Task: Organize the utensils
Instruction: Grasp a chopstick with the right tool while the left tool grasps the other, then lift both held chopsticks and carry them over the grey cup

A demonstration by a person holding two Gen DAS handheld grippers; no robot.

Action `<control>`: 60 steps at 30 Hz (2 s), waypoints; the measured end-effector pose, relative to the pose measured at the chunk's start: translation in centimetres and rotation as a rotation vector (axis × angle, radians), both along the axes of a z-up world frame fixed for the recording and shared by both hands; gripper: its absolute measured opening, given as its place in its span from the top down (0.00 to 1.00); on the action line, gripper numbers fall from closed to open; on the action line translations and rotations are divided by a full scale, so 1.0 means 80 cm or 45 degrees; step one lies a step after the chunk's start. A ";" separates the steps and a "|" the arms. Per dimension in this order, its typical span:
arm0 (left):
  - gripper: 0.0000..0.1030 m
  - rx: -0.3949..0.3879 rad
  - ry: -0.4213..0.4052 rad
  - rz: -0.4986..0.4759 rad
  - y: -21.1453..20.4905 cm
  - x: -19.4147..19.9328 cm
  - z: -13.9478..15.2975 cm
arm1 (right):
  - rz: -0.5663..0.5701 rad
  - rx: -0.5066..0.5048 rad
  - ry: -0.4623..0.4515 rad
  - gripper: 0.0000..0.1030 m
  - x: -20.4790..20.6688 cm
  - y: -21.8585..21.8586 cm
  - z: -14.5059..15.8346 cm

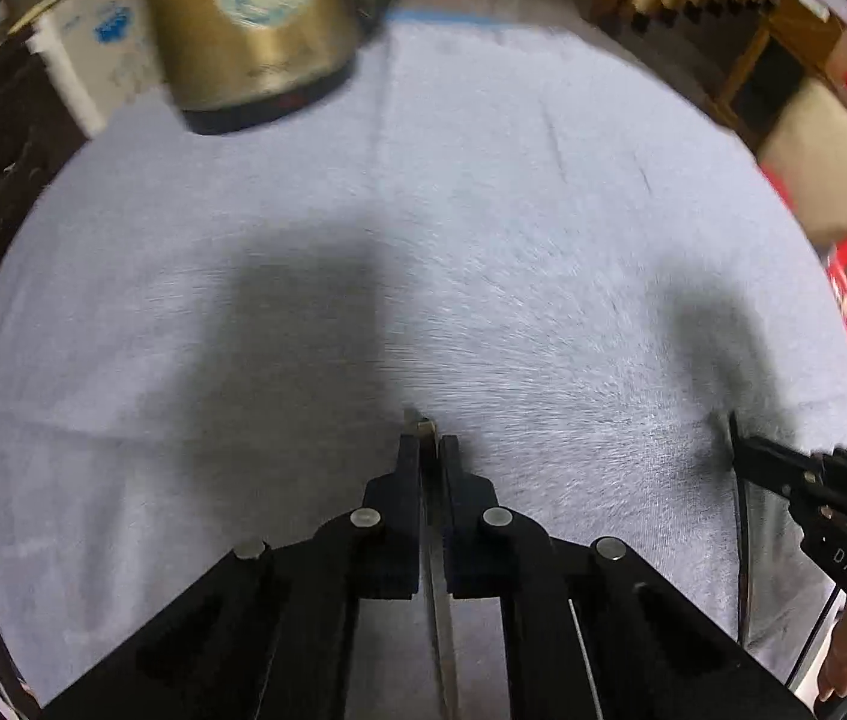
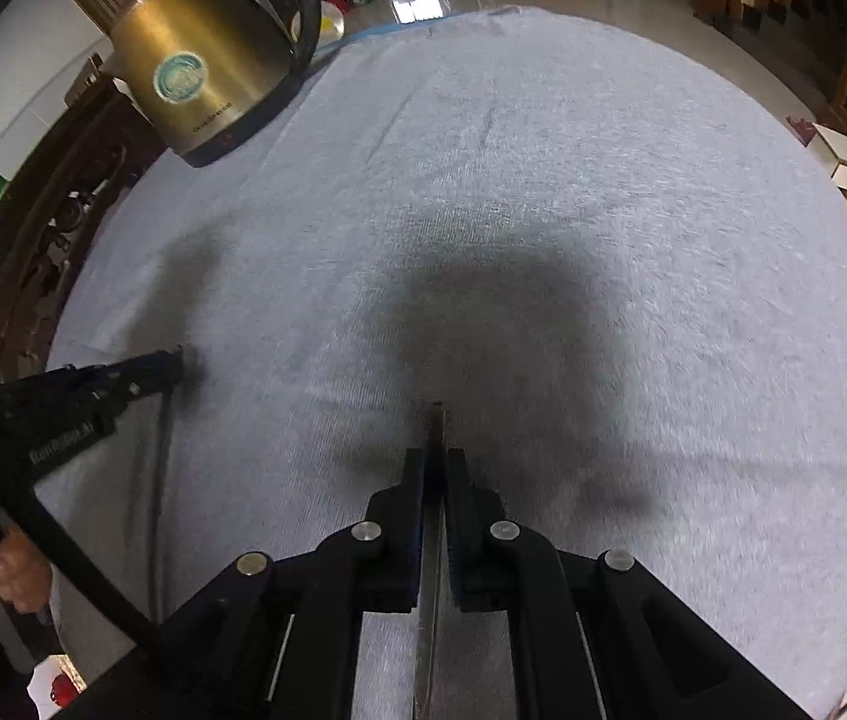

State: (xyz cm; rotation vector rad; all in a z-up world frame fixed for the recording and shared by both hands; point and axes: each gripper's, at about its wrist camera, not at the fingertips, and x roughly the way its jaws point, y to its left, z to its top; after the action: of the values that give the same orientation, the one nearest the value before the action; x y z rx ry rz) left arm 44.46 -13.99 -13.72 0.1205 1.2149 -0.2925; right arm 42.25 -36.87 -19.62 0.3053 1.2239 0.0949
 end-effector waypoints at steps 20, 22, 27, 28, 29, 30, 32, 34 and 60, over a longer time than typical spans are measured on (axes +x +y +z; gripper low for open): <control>0.95 -0.185 -0.655 0.272 0.161 -0.232 0.204 | -0.176 -0.063 -0.663 0.94 -0.227 -0.002 0.183; 0.95 -0.210 -0.699 0.279 0.167 -0.261 0.211 | -0.184 -0.076 -0.717 0.94 -0.252 0.006 0.197; 0.95 -0.287 -0.760 0.308 0.182 -0.329 0.222 | -0.208 -0.099 -0.839 0.94 -0.310 0.024 0.226; 0.95 -0.304 -0.766 0.312 0.182 -0.332 0.222 | -0.213 -0.097 -0.863 0.94 -0.322 0.027 0.231; 0.95 -0.319 -0.773 0.315 0.183 -0.340 0.222 | -0.217 -0.092 -0.876 0.94 -0.328 0.030 0.235; 0.95 -0.333 -0.781 0.318 0.185 -0.346 0.223 | -0.223 -0.083 -0.895 0.94 -0.339 0.031 0.240; 0.95 -0.356 -0.789 0.318 0.185 -0.360 0.228 | -0.229 -0.071 -0.929 0.94 -0.355 0.035 0.249; 0.95 -0.372 -0.801 0.312 0.184 -0.371 0.235 | -0.229 -0.058 -0.955 0.94 -0.368 0.039 0.259; 0.95 -0.497 -1.047 0.168 0.147 -0.471 0.338 | -0.067 -0.074 -1.286 0.94 -0.433 0.123 0.375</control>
State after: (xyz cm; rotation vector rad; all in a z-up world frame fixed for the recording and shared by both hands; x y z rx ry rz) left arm 6.77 -2.26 13.30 -0.1693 0.3350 -0.3145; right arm 7.60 -27.02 10.37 0.1918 0.2162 0.1436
